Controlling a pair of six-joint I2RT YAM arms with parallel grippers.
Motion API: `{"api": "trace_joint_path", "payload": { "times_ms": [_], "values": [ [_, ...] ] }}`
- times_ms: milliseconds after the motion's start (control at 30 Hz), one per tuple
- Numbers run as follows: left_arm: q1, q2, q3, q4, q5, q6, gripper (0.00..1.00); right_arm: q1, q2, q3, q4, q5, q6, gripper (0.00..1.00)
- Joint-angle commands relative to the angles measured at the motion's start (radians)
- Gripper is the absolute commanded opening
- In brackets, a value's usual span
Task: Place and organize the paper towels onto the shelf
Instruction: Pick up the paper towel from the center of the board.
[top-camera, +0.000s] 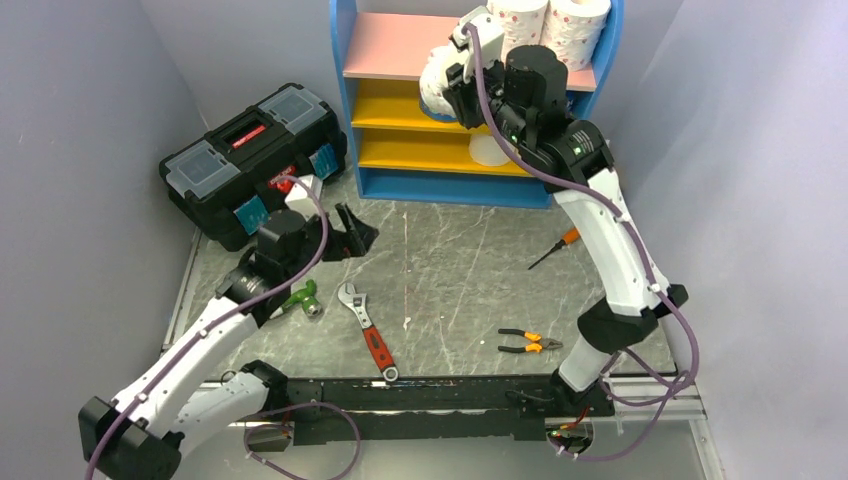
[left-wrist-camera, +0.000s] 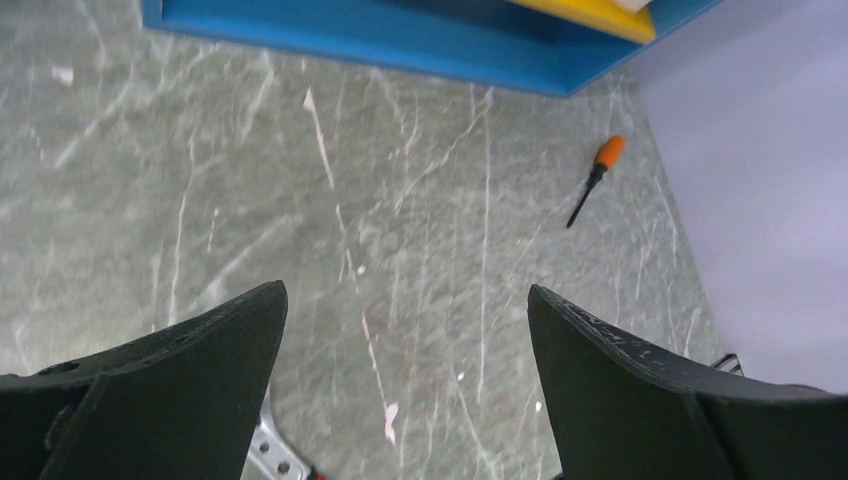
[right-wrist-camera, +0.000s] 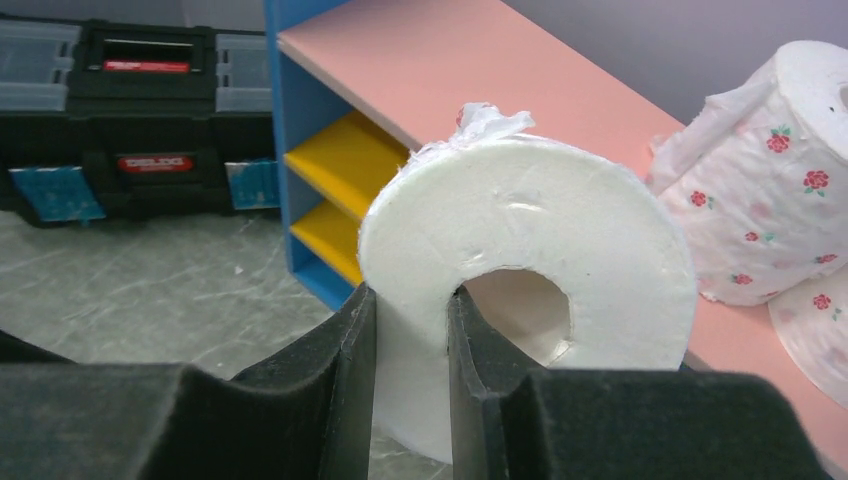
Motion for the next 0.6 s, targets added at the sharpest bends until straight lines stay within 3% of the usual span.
{"api": "trace_joint_path", "payload": {
  "times_ms": [0,233,567],
  "values": [
    [-0.003,0.075,0.136,0.141,-0.001,0.066,0.97,-0.044,0.027,0.065,0.163,-0.01,-0.025,0.16],
    [-0.004,0.216,0.314,0.305,0.034,0.162,0.98,-0.066,0.084,0.135,0.219,-0.024,-0.045,0.17],
    [-0.005,0.451,0.451,0.675,0.13,0.288,0.99,-0.082,0.121,0.164,0.27,-0.015,-0.058,0.2]
  ]
}}
